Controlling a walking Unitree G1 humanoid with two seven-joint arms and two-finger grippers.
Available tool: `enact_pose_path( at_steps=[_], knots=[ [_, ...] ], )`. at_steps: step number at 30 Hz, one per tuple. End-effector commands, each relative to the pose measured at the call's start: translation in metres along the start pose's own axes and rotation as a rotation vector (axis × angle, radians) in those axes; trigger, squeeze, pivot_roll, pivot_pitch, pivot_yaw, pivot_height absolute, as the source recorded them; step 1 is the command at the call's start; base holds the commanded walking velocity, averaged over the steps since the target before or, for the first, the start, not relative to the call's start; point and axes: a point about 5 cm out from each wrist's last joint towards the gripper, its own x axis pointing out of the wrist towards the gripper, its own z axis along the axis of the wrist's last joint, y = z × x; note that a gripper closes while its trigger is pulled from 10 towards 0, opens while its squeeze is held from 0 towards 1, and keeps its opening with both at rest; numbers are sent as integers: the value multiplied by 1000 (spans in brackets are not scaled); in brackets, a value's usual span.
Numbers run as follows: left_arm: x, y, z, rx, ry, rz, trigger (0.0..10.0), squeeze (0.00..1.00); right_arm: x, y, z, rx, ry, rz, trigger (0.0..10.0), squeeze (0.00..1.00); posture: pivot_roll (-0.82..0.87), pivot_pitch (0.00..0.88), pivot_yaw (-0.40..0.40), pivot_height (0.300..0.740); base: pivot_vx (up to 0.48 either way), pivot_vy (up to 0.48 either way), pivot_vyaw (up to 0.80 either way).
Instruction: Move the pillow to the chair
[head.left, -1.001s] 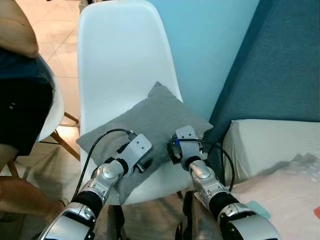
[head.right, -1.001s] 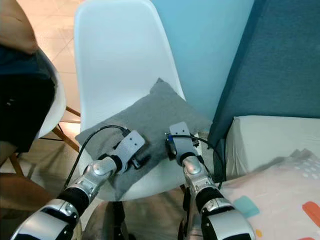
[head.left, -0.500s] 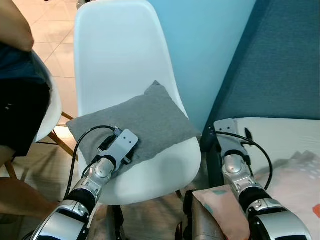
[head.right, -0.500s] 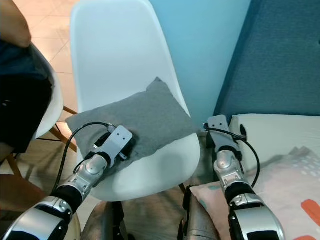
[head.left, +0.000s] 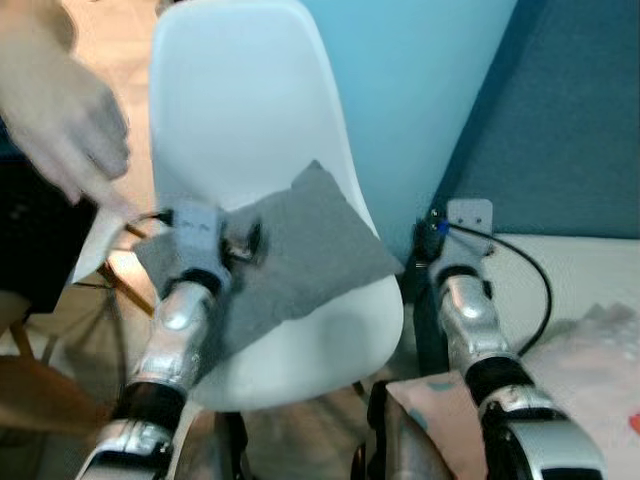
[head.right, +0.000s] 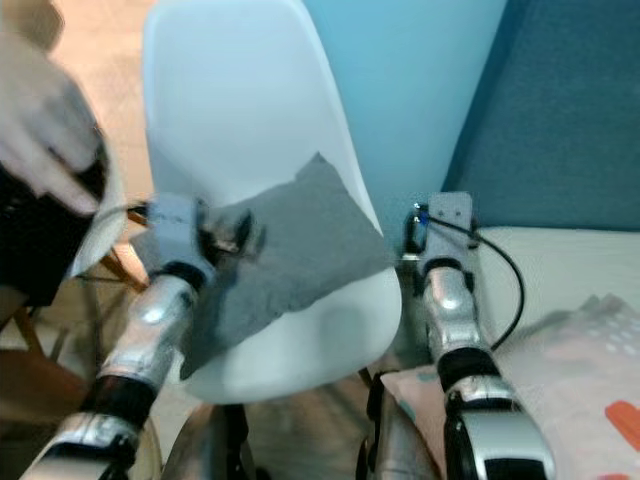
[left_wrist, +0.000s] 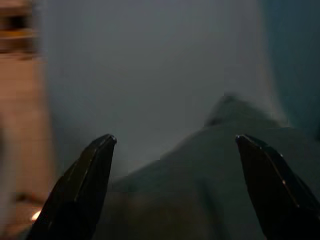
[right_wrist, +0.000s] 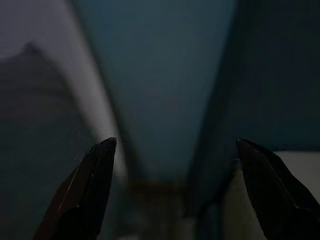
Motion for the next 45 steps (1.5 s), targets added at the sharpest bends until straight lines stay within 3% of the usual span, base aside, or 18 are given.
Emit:
enact_pose_path(
  at_steps=[1,4,6,11,13,18,27,38,45],
  knots=[
    [-7,5,-10,16,53,23,10000,0,-2,4,-2,0,8,26,10000,0,22,164,9,576,0,0,0],
    [-19,19,-27,31,151,167,10000,0,-9,28,-1,-35,-29,129,10000,0,21,131,0,576,0,0,0],
    [-22,20,-29,19,172,193,10000,0,-11,32,-1,-42,-36,151,10000,0,21,129,0,576,0,0,0],
    [-33,2,-43,-13,289,151,10000,0,-19,41,-13,20,13,197,10000,0,31,91,-3,576,0,0,0],
    [-36,-4,-50,23,329,149,10000,0,-23,43,-16,22,19,214,10000,0,29,83,-2,576,0,0,0],
    [-43,-10,-56,56,339,136,10000,0,-34,48,-28,59,57,242,10000,0,30,61,9,576,0,0,0],
    [-49,-11,-57,124,332,149,10000,0,-53,52,-49,41,93,269,10000,0,33,50,21,576,0,0,0],
    [-50,-20,-56,131,312,110,10000,0,-52,51,-44,39,68,266,10000,0,33,55,21,576,0,0,0],
    [-49,-20,-55,138,311,112,10000,0,-52,50,-43,31,62,266,10000,0,36,56,23,606,0,0,0]
  ],
)
